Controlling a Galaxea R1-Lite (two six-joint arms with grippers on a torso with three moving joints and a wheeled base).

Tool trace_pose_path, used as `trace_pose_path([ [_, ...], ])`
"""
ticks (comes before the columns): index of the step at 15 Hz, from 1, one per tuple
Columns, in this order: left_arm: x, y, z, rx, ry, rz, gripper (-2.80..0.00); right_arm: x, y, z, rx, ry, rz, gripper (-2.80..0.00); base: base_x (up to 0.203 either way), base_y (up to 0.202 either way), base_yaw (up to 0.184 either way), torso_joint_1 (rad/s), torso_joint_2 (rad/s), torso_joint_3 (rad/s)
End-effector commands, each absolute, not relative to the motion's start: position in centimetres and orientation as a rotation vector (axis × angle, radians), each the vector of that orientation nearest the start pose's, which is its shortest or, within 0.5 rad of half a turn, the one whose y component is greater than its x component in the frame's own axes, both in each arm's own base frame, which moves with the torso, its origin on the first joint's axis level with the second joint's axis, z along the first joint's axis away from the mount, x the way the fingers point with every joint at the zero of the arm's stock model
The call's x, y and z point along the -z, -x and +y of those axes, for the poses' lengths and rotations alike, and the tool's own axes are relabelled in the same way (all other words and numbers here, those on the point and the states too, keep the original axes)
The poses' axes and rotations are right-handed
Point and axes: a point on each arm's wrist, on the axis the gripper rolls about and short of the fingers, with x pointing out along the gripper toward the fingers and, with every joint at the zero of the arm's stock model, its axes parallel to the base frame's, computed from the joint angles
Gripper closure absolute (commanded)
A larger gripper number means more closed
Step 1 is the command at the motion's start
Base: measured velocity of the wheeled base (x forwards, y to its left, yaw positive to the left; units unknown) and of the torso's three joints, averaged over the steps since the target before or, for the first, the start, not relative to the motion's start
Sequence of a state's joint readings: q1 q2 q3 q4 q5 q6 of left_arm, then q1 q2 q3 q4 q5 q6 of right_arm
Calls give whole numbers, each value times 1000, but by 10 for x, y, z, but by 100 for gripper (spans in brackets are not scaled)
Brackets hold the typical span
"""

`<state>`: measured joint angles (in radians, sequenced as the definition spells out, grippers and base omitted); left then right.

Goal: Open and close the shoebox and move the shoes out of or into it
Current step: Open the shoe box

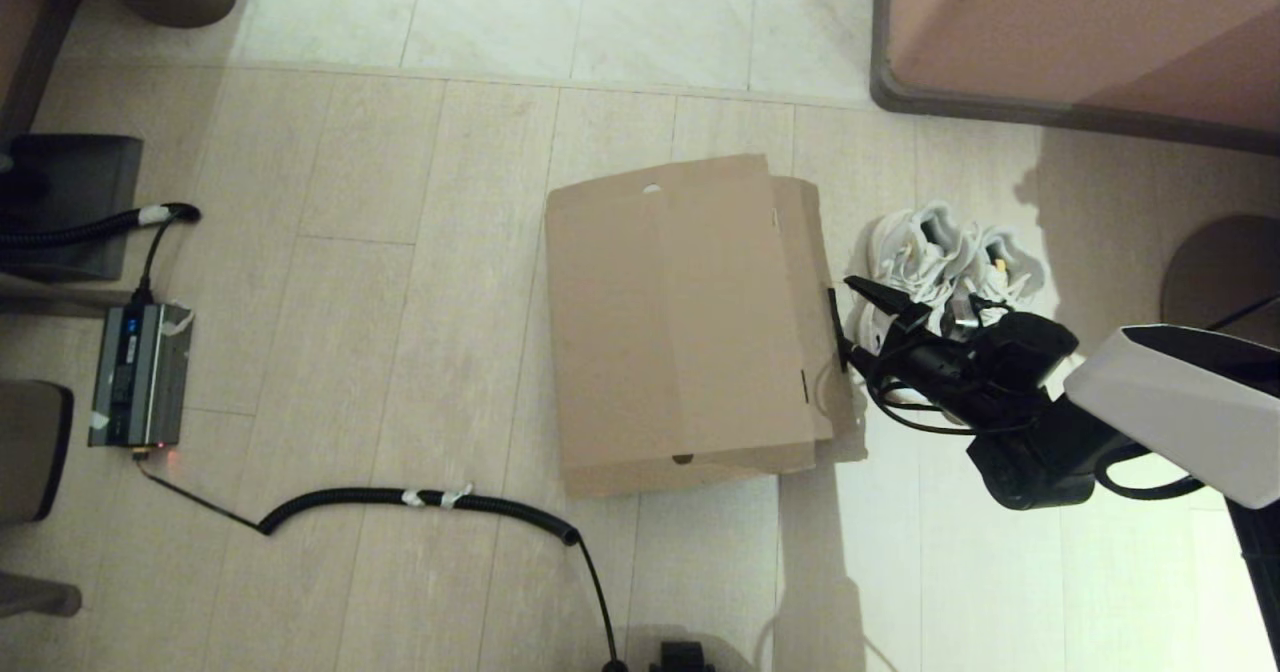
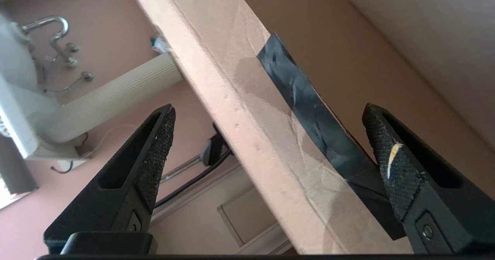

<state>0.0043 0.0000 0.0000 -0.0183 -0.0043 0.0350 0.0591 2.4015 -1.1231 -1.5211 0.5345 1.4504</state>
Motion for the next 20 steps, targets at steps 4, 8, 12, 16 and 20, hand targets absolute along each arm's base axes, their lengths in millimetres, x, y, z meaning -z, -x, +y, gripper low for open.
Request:
trace_pose_path([
  [4, -75, 22, 0, 0, -35, -10, -280, -113, -416, 37, -700, -1328, 225, -280, 0, 0, 0, 0, 0, 0],
  [8, -75, 22, 0, 0, -35, -11, -280, -152, -389, 37, -789, -1357, 252, -280, 0, 0, 0, 0, 0, 0],
  [12, -75, 22, 0, 0, -35, -11, -280, -188, -367, 54, -912, -1398, 285, -280, 0, 0, 0, 0, 0, 0],
  [16, -75, 22, 0, 0, -35, -10, -280, -211, -340, 95, -1043, -1400, 339, -280, 0, 0, 0, 0, 0, 0],
  [20, -75, 22, 0, -1, -35, -9, -280, -231, -317, 122, -1159, -1421, 387, -280, 0, 0, 0, 0, 0, 0],
])
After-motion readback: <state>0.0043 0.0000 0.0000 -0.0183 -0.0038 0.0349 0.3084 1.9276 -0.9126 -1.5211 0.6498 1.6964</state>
